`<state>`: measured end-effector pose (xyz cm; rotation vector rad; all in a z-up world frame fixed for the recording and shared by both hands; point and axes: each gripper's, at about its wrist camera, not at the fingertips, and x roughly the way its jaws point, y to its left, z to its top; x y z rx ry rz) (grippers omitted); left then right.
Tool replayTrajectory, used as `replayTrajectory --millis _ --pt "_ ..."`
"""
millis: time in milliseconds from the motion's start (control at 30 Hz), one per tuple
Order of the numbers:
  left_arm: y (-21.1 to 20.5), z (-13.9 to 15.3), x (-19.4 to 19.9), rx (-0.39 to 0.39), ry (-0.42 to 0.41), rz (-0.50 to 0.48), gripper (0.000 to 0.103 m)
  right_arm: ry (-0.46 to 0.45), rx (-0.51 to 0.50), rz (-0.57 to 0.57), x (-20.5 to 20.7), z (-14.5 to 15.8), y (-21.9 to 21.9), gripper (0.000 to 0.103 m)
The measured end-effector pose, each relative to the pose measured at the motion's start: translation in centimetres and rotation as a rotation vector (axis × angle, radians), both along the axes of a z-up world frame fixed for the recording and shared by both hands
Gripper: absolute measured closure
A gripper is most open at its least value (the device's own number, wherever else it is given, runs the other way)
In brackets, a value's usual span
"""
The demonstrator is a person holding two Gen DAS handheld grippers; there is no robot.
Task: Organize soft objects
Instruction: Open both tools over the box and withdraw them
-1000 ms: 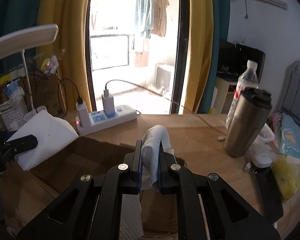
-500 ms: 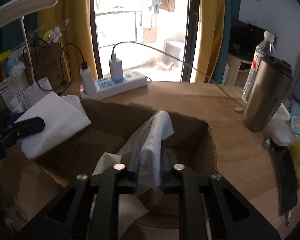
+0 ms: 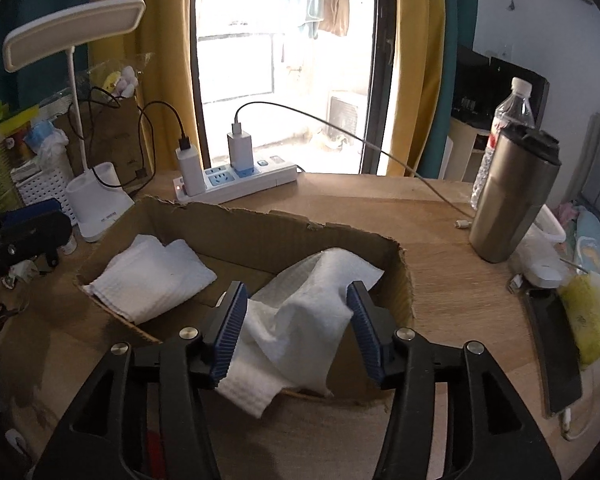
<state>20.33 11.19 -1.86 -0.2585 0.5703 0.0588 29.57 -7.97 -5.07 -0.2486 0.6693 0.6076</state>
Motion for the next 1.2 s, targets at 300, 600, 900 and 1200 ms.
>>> replayTrajectory --millis 300,600,900,1200 --pt "-1.3 1.7 -2.8 0.021 -0.043 -0.006 0.025 -0.038 0.022 -0.009 -2.6 1.7 -1.7 0.037" --pt "-2.8 2.5 -6.2 0.026 -0.066 0.007 0.024 -0.069 0.035 -0.018 -5.5 2.6 -3.8 0.033" --pt "-4.1 2.8 -8.7 0.035 -0.078 0.006 0.024 -0.08 0.042 -0.04 -7.7 2.7 -5.9 0.033" --pt "-4.7 2.6 -10.9 0.027 -0.082 0.003 0.024 -0.085 0.044 -0.043 -9.6 2.5 -7.0 0.025"
